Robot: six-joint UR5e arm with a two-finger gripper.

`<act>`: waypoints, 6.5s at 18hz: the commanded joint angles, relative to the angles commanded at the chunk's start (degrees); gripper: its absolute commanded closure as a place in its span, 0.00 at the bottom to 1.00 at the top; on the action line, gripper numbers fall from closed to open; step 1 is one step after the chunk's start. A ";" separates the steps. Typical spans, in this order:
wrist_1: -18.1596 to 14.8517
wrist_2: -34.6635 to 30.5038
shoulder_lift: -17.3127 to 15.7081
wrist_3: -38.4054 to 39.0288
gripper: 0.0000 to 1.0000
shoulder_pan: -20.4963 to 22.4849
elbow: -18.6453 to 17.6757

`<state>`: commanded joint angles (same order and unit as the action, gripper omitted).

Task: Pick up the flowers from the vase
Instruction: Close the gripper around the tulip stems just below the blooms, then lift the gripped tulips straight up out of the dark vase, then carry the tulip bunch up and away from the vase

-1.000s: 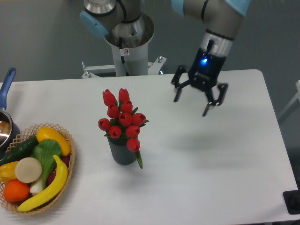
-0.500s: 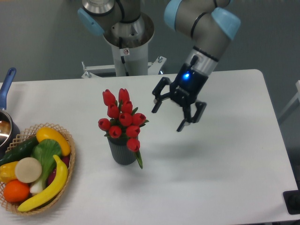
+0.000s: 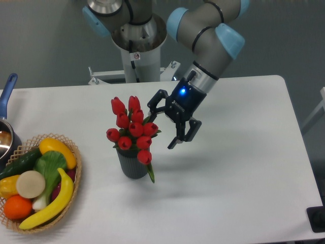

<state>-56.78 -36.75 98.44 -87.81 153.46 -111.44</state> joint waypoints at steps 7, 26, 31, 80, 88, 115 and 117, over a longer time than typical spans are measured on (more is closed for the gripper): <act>-0.09 0.62 0.09 1.58 0.00 -1.32 -0.88; 0.17 6.33 2.11 3.34 0.14 -3.08 -1.58; 0.17 6.69 2.11 3.34 0.40 -2.82 -1.67; 0.00 14.42 -9.75 29.97 0.52 0.00 7.20; 0.00 14.60 -10.28 29.89 0.52 4.91 9.75; 0.26 15.83 3.60 19.16 0.52 30.58 19.86; 0.35 15.83 3.60 19.16 0.52 30.58 19.51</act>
<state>-56.43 -20.92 102.04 -68.64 184.04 -91.93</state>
